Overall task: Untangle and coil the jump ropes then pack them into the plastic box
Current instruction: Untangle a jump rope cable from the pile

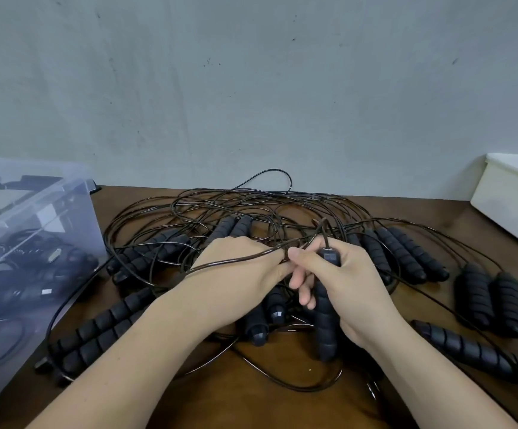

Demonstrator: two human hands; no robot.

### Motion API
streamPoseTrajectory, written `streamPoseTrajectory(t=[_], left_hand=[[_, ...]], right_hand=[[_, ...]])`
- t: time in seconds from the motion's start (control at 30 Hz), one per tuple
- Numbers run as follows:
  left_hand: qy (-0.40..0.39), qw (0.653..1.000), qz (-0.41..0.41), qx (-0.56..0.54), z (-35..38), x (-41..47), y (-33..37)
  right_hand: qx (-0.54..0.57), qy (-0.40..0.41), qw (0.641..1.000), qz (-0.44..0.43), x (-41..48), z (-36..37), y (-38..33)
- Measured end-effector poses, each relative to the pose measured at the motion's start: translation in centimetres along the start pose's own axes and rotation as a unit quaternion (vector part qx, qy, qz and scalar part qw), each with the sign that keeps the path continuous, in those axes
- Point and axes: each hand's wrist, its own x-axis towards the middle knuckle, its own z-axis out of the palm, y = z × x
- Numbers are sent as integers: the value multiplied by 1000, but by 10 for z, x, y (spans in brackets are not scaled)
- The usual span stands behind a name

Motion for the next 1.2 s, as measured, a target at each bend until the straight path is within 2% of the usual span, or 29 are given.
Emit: streamPoseTrajectory(t=[0.23,0.3,0.43,0.53,0.73,0.83,0.93,1.0,1.13,1.2], left_hand=[[23,998,-43,-42,5,10,-22],[35,994,-36,-93,4,10,-29],[41,992,-82,-87,1,3,-65],[73,980,-94,-157,1,-1,-66],[64,982,-68,-161,1,-1,-40],[41,984,-71,-158,4,-3,-33],[22,985,-78,-155,6,-5,-26],[38,984,-58,-161,6,-4,-22],[15,991,-47,-127,1,-4,-12],[22,993,-39,-105,3,-3,-10]], right_hand=[[58,57,996,-21,0,-8,-9],[65,72,995,-24,1,-9,-15],[213,129,968,4,13,-42,-33],[212,127,969,25,17,-54,-35],[203,143,968,22,18,-43,-25],[150,99,983,37,12,-32,-23],[107,-21,993,53,2,-20,-21],[113,-70,991,35,-2,-13,-19],[70,-79,994,-28,-5,-5,-16],[52,-42,997,-42,-4,-2,-12]])
